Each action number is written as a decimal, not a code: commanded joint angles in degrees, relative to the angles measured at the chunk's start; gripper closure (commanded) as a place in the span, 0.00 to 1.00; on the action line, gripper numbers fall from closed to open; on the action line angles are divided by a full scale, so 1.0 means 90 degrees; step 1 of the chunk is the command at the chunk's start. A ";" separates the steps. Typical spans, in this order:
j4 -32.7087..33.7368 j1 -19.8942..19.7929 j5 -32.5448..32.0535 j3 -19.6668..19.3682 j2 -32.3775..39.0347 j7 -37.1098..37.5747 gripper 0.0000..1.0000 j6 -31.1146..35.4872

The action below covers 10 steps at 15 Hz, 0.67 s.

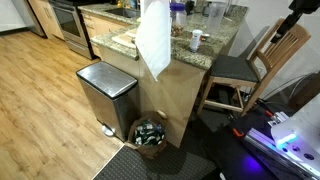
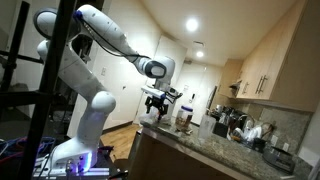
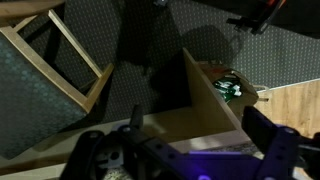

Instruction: Pick up the silver spoon from the countertop and place it on top of the container with a blue lid

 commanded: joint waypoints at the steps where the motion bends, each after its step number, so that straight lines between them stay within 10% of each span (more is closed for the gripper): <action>1: 0.0016 0.0003 0.0010 0.0010 0.0003 -0.0006 0.00 -0.0015; 5: 0.0027 0.0170 0.0057 -0.0163 -0.0007 -0.0331 0.00 0.0279; 10: 0.0874 0.1420 0.1380 0.0539 0.1986 0.0685 0.00 0.2738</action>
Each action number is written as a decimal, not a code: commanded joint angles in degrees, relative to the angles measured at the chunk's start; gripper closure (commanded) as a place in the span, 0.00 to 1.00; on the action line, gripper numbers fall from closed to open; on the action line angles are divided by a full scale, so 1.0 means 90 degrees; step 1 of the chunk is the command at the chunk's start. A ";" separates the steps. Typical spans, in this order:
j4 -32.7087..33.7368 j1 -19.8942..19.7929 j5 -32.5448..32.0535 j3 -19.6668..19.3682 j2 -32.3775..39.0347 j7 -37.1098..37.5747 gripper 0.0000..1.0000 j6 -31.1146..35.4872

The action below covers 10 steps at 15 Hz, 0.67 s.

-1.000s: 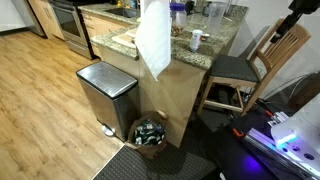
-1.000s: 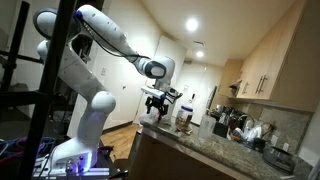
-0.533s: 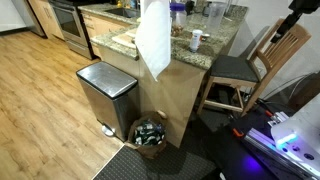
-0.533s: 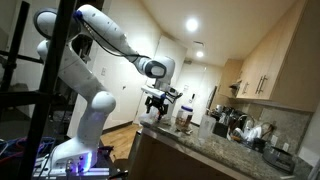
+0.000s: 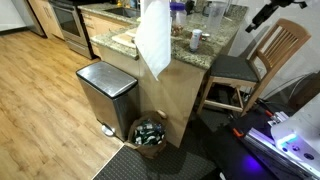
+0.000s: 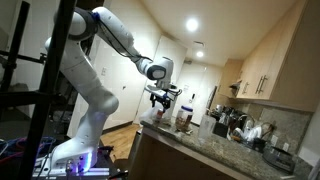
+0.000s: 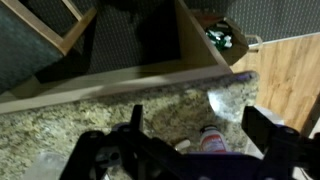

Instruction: Pick up the silver spoon from the countertop and place it on top of the container with a blue lid

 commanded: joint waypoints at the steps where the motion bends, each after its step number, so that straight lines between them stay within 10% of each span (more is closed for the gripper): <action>1: 0.0867 0.0360 0.0403 0.0433 0.1512 0.0555 0.00 0.1241; 6: 0.0438 0.0251 0.0318 0.0407 0.0911 0.0374 0.00 0.0914; 10: 0.0694 0.0466 0.0929 0.0187 0.2403 0.0580 0.00 0.2099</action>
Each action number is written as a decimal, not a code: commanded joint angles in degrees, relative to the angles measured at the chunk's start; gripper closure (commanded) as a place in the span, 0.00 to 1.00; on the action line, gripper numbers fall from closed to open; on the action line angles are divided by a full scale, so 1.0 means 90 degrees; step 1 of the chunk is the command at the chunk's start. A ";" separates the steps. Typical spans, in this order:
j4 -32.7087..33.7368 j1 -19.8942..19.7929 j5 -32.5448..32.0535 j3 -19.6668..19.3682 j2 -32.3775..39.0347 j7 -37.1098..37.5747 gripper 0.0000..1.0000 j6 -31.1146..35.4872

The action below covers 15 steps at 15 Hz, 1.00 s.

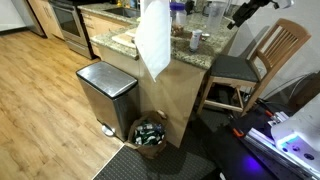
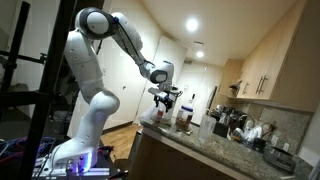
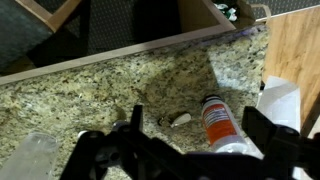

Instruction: Pick up the silver spoon from the countertop and place it on top of the container with a blue lid

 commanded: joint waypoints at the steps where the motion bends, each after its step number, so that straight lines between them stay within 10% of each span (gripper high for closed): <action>1: 0.0362 0.0206 0.0819 -0.0158 0.1533 0.0016 0.00 0.1344; 7: 0.1159 0.0131 0.1340 0.0049 0.3357 0.0800 0.00 0.3282; 15: 0.1028 0.0254 0.1437 -0.0007 0.3587 0.0635 0.00 0.3930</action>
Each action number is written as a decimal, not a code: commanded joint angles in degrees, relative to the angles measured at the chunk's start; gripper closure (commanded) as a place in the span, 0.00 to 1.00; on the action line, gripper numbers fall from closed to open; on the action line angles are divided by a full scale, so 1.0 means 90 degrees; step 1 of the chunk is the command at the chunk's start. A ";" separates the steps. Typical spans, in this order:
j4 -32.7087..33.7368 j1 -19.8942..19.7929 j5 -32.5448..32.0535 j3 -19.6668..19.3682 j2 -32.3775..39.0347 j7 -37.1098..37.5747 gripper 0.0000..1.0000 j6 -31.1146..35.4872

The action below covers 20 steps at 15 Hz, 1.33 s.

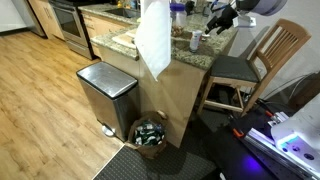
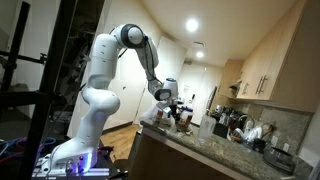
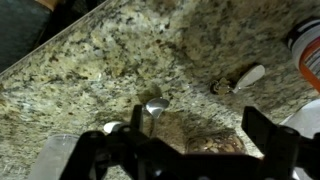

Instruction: Pick up the silver spoon from the countertop and place it on top of the container with a blue lid

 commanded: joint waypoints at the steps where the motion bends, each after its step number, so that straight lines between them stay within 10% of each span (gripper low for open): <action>1: 0.0227 0.0121 0.0242 0.0002 0.0762 0.0027 0.00 0.1050; 9: 0.1032 0.0082 0.0730 0.0203 0.1657 0.0595 0.00 0.1266; 18: 0.1271 -0.0558 -0.0521 0.0552 0.2183 0.1460 0.00 0.1331; 20: 0.1462 -0.0066 -0.0533 -0.0065 0.2455 0.1459 0.00 0.1298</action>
